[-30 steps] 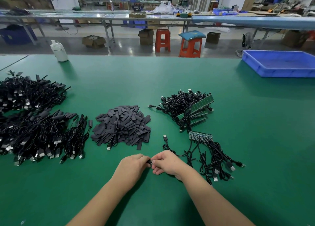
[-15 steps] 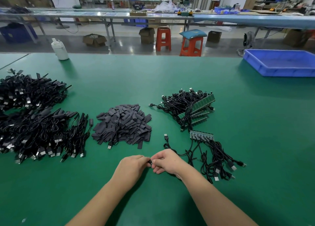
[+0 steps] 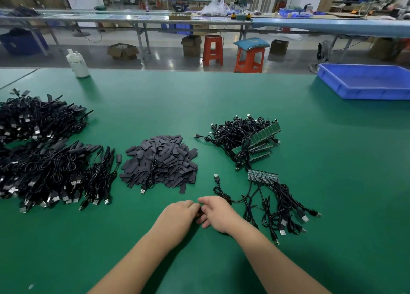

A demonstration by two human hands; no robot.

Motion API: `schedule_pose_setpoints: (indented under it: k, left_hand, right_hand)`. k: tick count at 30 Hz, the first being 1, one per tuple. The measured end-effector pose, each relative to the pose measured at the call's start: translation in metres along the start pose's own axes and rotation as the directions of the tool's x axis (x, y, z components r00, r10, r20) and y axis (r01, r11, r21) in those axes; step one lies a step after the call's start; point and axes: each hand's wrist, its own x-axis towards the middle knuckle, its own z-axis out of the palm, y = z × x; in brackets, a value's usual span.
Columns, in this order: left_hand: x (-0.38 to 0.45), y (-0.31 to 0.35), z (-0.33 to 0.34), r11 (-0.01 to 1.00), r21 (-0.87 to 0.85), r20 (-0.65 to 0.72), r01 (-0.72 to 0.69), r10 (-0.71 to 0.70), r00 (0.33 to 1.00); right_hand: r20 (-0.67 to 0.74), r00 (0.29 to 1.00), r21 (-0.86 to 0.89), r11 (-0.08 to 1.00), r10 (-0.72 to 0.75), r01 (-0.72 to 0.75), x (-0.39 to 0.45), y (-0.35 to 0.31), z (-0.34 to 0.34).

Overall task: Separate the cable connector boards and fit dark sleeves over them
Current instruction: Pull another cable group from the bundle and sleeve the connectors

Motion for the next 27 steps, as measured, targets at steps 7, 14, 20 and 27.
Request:
schedule_pose_setpoints:
  k: [7, 14, 20, 27]
  left_hand:
    - [0.003, -0.005, -0.012, 0.971, -0.237, -0.311, -0.001, -0.075, 0.947]
    - [0.005, 0.029, -0.024, -0.024, -0.977, 0.211, 0.213, -0.288, 0.934]
    - [0.011, 0.029, -0.023, 0.204, -0.94, 0.171, 0.274, -0.412, 0.895]
    - [0.05, -0.075, -0.063, 0.409, -0.797, -0.111, 0.444, -0.822, 0.558]
  right_hand:
    - [-0.032, 0.988, 0.004, 0.988, -0.153, 0.153, -0.002, -0.009, -0.01]
    - [-0.141, 0.977, 0.882, 0.428, -0.158, 0.197, 0.002, -0.042, -0.019]
    - [-0.264, 0.942, 0.768, 0.545, -0.208, 0.336, 0.019, -0.042, -0.01]
    - [-0.218, 0.791, -0.73, 0.634, -0.571, 0.257, 0.03, 0.037, -0.003]
